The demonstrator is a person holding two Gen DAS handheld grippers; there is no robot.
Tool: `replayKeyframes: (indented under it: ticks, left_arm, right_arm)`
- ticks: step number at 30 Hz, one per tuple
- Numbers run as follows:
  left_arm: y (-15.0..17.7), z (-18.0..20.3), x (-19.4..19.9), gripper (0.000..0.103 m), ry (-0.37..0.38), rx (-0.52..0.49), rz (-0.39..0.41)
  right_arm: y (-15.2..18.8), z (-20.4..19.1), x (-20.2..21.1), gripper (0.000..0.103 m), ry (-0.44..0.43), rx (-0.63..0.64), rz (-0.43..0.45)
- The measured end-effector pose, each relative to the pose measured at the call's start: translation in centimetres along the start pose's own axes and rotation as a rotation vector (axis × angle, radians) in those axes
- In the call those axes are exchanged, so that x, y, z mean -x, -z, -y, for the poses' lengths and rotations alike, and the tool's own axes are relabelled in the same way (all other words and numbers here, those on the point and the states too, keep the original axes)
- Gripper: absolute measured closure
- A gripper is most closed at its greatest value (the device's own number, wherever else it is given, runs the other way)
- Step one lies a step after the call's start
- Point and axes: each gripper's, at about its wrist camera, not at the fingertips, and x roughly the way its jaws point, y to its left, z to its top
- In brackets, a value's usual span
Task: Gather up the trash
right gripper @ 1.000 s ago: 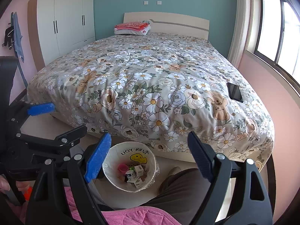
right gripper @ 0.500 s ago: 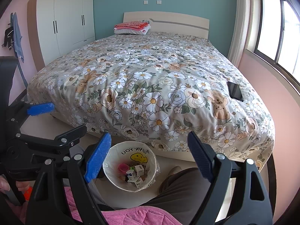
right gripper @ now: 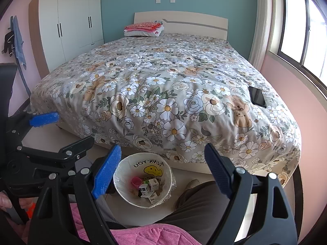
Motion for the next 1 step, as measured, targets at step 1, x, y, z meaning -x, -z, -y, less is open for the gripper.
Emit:
replayKeyframes:
  ticks: [1]
  left_arm:
    - [-0.04, -0.01, -0.02, 0.009, -0.001, -0.001, 0.000]
  right_arm:
    - [-0.01, 0.03, 0.00, 0.021, -0.001, 0.000, 0.000]
